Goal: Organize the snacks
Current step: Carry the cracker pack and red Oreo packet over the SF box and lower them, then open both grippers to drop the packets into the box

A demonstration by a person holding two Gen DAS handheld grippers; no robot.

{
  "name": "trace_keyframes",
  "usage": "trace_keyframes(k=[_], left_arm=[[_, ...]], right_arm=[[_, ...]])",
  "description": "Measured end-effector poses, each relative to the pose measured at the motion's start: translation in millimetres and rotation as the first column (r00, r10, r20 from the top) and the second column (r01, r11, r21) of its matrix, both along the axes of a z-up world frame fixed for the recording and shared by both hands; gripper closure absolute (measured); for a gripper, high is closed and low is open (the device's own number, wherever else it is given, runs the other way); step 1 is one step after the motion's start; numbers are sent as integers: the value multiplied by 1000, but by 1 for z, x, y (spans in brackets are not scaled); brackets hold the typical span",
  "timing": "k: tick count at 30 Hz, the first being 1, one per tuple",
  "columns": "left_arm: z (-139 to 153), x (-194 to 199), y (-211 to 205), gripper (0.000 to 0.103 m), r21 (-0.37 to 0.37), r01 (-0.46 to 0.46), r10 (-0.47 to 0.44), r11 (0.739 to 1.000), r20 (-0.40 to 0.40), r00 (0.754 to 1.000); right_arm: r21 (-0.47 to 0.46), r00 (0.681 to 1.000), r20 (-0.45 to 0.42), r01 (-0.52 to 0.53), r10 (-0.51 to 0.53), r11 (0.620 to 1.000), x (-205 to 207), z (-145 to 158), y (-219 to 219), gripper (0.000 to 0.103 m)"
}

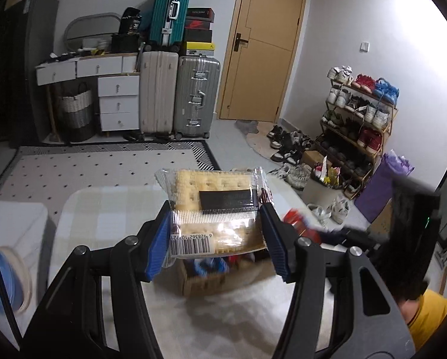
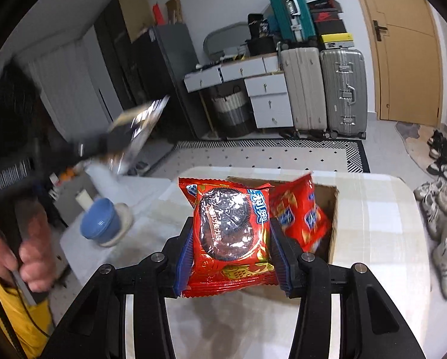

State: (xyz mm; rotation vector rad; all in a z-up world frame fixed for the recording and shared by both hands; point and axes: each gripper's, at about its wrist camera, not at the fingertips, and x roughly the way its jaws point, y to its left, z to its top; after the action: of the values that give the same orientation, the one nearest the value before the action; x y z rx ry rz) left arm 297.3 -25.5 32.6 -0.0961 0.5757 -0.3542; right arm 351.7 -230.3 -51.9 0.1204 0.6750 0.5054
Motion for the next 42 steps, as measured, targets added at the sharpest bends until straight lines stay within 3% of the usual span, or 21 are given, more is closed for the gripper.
trace_keyframes(k=[10,17,24,25,28,42], left_arm=[[-15,137,-6,49,-90,18,-31,996,-142,989],[-48,177,-30,49,-33,30,-36,999,-181,983],[-66,197,-53,49,6,57,-55,998,-207,977],[-67,197,-57,49,11,63,-59,998,-208,976],[-72,201,-67,48,27,77,-69,997,-216,974],[-100,206,-104,48,110,152,-116,982,-280,953]], right_arm=[[-183,999,15,-28,31,983,42,-36,31,56],[-296,998,30,-46,57,954,55,-57,41,56],[-287,998,36,-40,52,957,54,-64,38,52],[-282,998,40,-33,46,959,50,-62,38,47],[-236,998,57,-22,36,971,47,-57,31,18],[-122,985,169,37,-16,992,9,-33,-3,16]])
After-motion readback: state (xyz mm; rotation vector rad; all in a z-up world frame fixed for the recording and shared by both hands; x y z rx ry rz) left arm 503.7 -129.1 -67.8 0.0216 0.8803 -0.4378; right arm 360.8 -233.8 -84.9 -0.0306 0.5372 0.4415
